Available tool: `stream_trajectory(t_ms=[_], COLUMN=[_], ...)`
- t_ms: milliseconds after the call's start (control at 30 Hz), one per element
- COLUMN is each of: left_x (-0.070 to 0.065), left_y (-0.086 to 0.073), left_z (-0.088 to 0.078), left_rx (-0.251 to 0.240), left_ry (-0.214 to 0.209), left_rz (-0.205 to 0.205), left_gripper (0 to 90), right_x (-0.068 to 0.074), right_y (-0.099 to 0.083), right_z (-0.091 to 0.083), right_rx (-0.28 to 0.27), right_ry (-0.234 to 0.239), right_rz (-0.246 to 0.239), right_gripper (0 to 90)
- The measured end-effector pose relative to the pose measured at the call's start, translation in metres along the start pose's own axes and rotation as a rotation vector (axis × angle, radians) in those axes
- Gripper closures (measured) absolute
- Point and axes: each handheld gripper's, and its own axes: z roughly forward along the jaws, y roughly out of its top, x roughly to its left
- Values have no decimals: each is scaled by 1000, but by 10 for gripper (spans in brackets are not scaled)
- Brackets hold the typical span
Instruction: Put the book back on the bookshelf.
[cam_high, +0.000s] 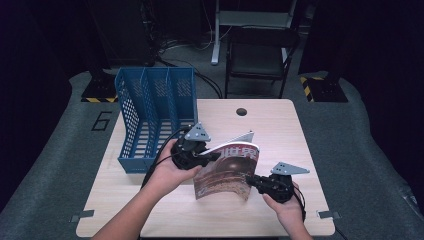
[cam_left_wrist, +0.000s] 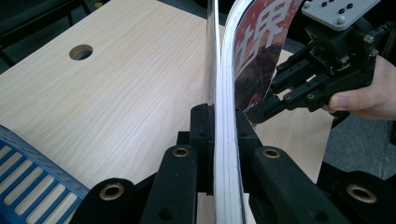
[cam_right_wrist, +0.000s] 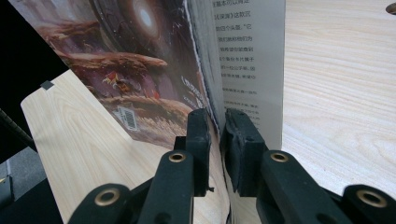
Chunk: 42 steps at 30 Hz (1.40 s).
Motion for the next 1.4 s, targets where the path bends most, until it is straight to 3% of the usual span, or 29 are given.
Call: stream_trajectory(t_ms=[533, 767, 1167, 1400], left_x=[-6, -8, -9, -7], left_y=[6, 8, 12, 14], left_z=[0, 0, 0, 0], left_rx=[54, 63, 110, 115], left_ry=[7, 13, -8, 8], left_rz=[34, 19, 37, 23], left_gripper=[838, 839, 840, 840], right_x=[-2, -3, -4, -6], right_y=[0, 1, 1, 0], right_z=[2, 3, 5, 5], right_rx=[-11, -14, -23, -28], right_ry=[-24, -33, -41, -34], right_rz=[-10, -7, 5, 17], right_gripper=[789, 785, 773, 747])
